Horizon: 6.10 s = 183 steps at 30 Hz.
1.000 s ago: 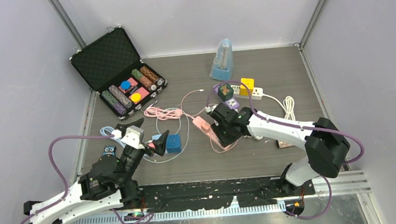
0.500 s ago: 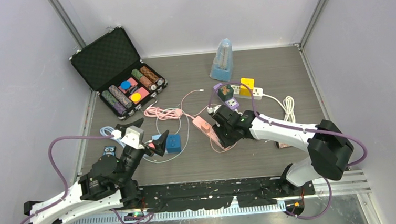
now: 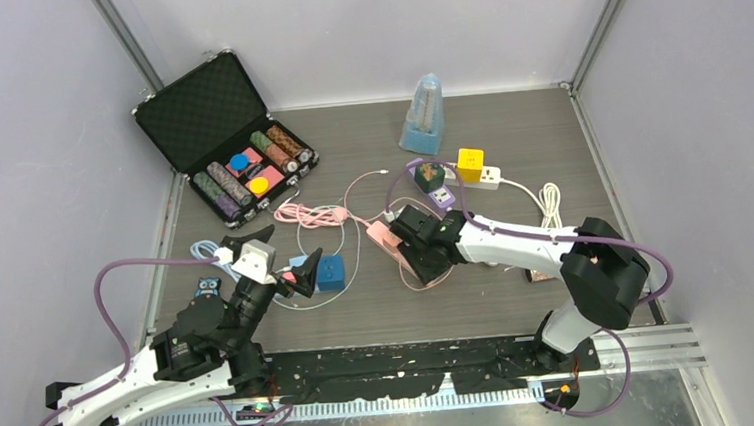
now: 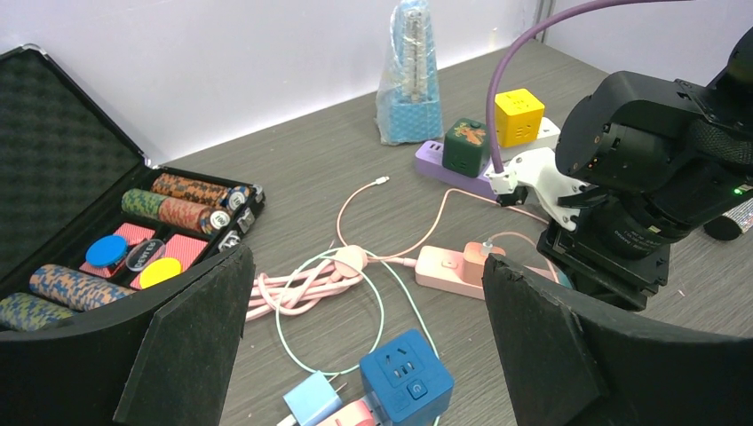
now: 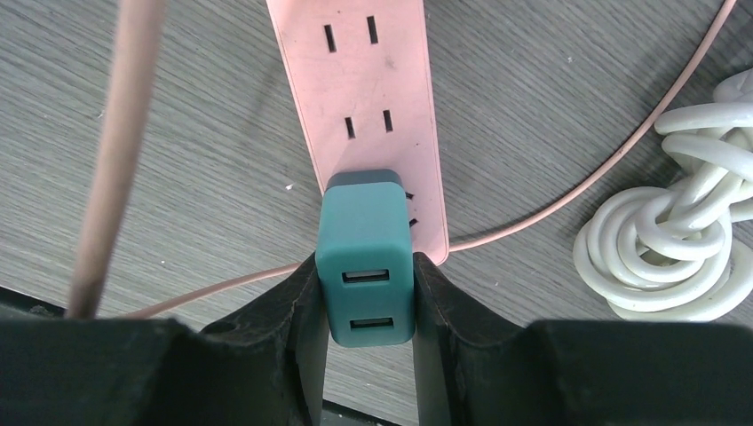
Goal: Insert the plug
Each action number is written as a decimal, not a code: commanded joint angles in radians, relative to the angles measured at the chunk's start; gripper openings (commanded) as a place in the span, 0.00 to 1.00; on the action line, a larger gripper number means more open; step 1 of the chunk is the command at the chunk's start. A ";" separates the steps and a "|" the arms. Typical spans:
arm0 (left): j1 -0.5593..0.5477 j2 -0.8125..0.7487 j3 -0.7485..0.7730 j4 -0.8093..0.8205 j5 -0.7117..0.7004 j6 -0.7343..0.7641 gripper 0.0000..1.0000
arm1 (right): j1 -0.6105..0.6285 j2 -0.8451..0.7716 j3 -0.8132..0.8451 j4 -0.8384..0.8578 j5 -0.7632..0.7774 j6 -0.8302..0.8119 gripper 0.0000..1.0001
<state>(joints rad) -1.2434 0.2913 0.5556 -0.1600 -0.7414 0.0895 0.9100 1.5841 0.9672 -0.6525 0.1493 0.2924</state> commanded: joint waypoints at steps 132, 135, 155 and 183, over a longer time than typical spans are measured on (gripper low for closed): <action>0.951 1.275 0.397 -0.545 0.702 -0.668 0.56 | -0.914 -0.205 0.218 0.189 0.066 0.341 0.88; 0.950 1.293 0.399 -0.537 0.697 -0.663 0.49 | -0.913 -0.202 0.221 0.190 0.051 0.341 0.88; 0.950 1.141 0.635 -0.516 0.664 -0.442 0.00 | -0.807 -0.197 0.301 0.294 -0.111 0.225 0.88; 0.950 0.636 0.577 -0.305 0.849 -0.209 0.00 | -0.608 -0.181 0.426 0.343 -0.499 0.034 0.89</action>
<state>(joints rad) -0.2943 0.9688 1.1603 -0.5255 0.0307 -0.1196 0.2935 1.4586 1.4029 -0.3611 -0.3359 0.3416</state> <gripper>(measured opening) 0.388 0.893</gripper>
